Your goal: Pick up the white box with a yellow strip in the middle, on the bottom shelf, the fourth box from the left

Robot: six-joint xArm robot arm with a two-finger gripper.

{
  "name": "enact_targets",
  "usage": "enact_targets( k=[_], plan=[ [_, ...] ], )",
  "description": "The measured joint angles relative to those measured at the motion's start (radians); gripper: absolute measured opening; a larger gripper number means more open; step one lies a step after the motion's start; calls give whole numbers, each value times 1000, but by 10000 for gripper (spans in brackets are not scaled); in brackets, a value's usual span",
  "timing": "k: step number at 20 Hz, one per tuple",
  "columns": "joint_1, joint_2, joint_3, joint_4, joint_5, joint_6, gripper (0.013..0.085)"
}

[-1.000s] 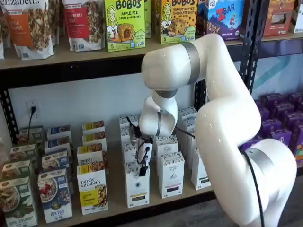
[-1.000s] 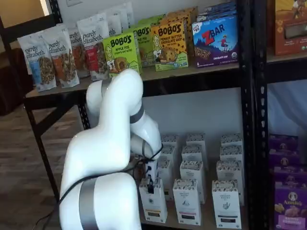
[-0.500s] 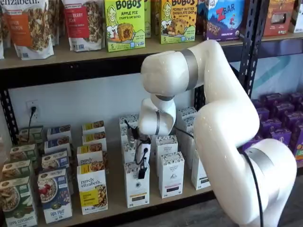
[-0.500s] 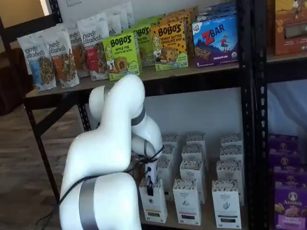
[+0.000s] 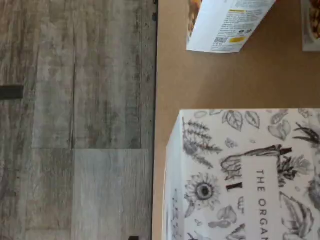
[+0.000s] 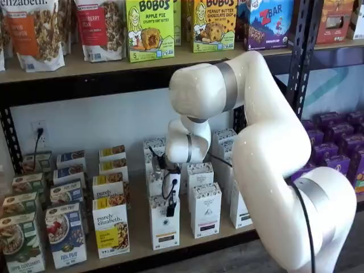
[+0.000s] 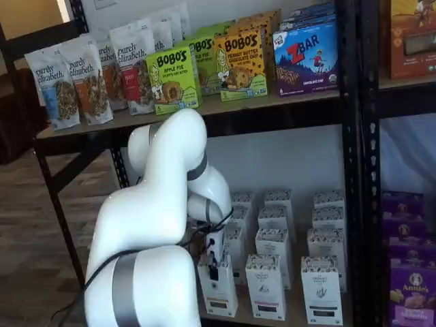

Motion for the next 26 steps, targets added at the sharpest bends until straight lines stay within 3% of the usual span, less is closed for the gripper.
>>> enact_targets(
  k=[18,23,26],
  plan=[
    [2,16,-9,15,4,-12,850],
    [3,14,-7,27,2,-22,690],
    [3,13,-7,23,4,-18,690]
  ],
)
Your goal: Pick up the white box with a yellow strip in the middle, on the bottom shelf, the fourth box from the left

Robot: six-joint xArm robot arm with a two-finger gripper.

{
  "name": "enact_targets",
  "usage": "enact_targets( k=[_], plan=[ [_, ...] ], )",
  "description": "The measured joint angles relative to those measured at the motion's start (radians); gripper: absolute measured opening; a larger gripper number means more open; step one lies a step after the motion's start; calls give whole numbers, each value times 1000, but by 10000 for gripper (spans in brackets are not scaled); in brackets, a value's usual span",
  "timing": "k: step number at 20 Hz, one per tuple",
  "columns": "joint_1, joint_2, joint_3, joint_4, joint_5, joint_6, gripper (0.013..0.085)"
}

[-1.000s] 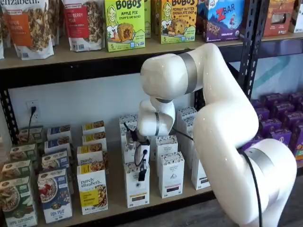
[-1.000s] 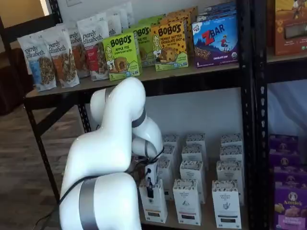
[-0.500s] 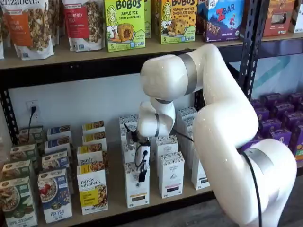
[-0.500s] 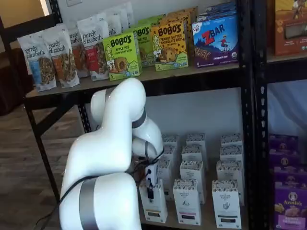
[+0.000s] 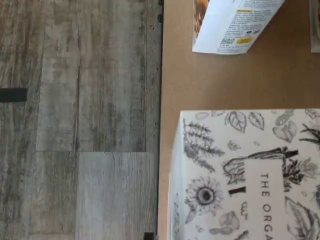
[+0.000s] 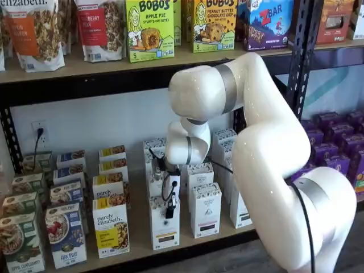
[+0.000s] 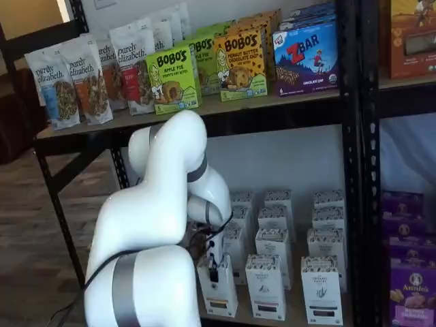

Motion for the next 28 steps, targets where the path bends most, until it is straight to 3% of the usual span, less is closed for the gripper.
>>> enact_targets(
  k=[24,28],
  plan=[
    [3,-1,2,-5,4,7,690],
    [3,-1,2,-7,8,9,570]
  ],
)
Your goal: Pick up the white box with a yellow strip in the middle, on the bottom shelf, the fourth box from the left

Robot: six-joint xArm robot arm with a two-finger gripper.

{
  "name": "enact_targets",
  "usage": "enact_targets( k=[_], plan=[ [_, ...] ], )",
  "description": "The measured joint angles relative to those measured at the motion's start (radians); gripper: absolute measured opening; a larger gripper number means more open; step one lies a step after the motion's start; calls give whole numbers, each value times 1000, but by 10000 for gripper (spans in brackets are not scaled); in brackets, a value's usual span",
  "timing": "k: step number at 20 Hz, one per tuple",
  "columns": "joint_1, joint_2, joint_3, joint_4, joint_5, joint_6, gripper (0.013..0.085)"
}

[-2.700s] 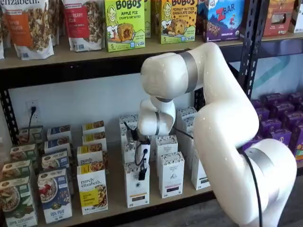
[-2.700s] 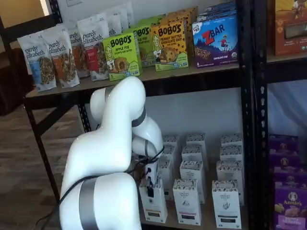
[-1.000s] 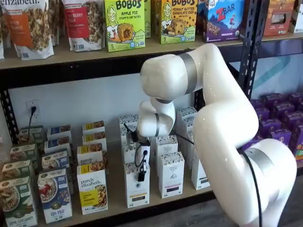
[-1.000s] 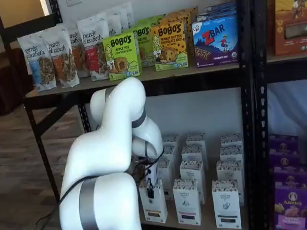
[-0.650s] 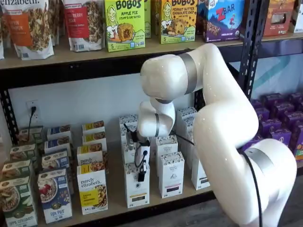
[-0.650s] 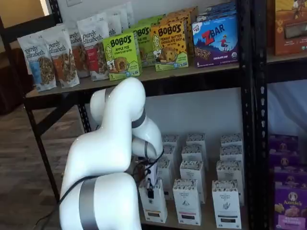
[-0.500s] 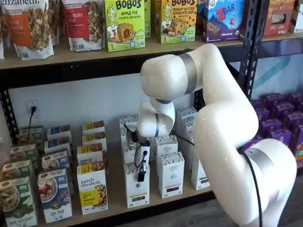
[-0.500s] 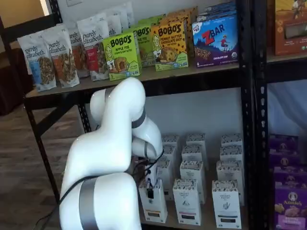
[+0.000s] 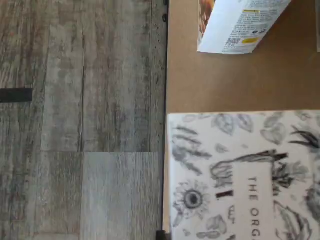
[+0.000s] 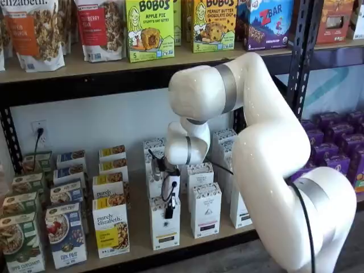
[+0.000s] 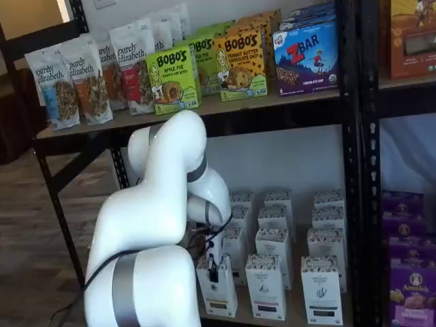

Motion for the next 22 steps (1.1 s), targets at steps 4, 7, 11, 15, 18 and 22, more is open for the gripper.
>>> enact_targets(
  k=[4,7,11,15,18,22],
  plan=[
    [1,-3,6,5,-9,-4,530],
    [2,-6,13,4,-17,-4,530],
    [0,-11,17,10,-12,-10,490],
    [0,-15,24,3,-12,-4,490],
    [3,-26,39,17,-18,-14,490],
    [6,-46,69,21,-28,-17,490]
  ],
)
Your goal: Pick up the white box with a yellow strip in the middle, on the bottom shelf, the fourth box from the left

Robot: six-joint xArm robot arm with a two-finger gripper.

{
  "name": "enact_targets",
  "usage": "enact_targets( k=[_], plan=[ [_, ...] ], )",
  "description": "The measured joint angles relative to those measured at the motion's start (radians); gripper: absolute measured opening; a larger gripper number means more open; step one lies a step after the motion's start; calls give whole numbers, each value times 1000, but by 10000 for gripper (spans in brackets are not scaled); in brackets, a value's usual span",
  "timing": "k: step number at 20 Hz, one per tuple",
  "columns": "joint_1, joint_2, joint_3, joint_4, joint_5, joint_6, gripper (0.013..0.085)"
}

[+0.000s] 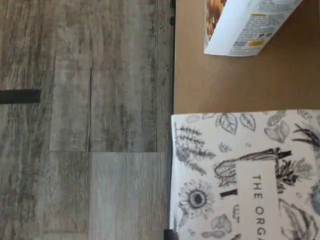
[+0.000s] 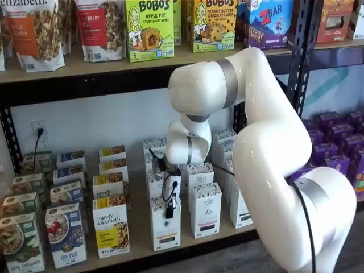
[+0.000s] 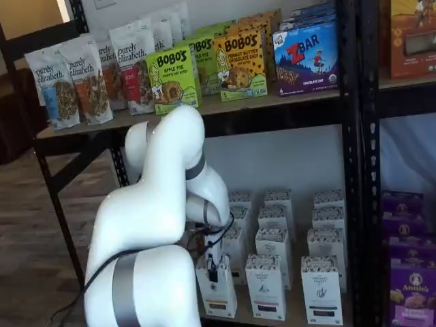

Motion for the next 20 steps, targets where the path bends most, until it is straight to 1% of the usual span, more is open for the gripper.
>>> enact_targets(
  k=[6,11,16,20],
  plan=[
    [6,-48,74,47,-21,-41,490],
    [11,-92,137,71,-41,-62,490],
    [15,-127,189,73,-56,-62,490],
    [20,-158,236,94,-72,-79,490]
  ],
)
